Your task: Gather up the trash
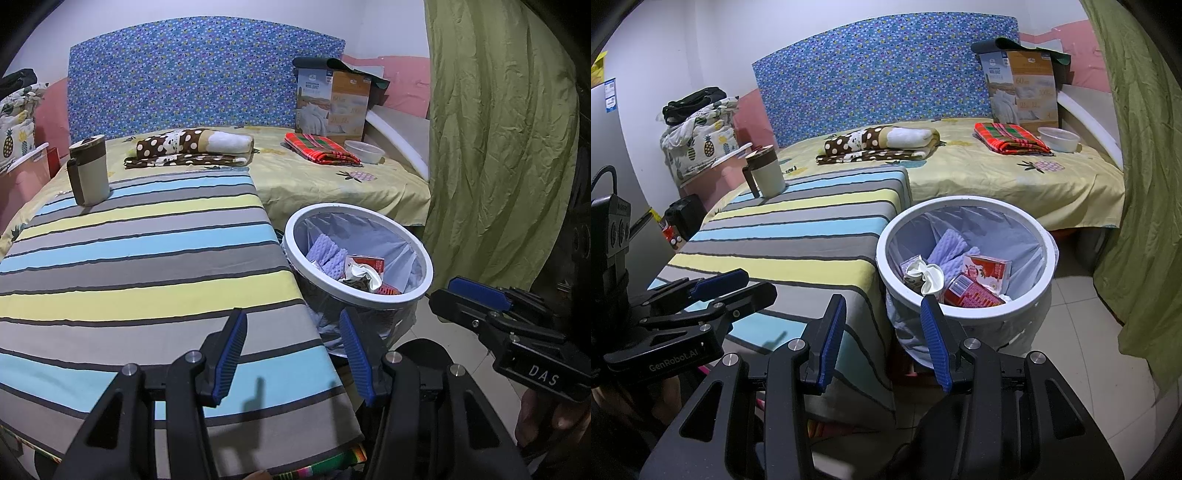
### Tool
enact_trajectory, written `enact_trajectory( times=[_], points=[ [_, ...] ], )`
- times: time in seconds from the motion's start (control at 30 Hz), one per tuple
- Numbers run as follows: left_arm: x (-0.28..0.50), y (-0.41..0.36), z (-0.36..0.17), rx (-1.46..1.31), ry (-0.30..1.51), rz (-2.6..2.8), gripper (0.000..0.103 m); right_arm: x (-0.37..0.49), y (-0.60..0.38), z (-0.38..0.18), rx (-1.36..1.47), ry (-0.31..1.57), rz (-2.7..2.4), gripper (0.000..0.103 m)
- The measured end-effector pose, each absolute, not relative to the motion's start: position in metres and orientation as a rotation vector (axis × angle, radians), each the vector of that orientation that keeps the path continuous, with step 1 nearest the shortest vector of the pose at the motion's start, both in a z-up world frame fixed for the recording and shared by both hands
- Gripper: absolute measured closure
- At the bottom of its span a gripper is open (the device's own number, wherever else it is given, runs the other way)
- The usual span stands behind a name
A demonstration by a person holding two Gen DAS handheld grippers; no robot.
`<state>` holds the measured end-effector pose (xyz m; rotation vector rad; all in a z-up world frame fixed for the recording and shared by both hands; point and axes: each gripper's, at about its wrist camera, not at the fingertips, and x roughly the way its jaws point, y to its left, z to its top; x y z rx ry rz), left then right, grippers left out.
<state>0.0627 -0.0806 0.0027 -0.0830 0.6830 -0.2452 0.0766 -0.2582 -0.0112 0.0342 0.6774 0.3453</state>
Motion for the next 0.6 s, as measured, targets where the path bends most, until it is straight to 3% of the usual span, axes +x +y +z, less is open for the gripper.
enact_trajectory(
  times=[0.6],
  points=[
    [0.0627,-0.0804,0.0021,-0.080,0.686,-0.240,0.049,0.0746,-0.2547,-0.0128,0.036,0.682,0.346,0.059]
  ],
)
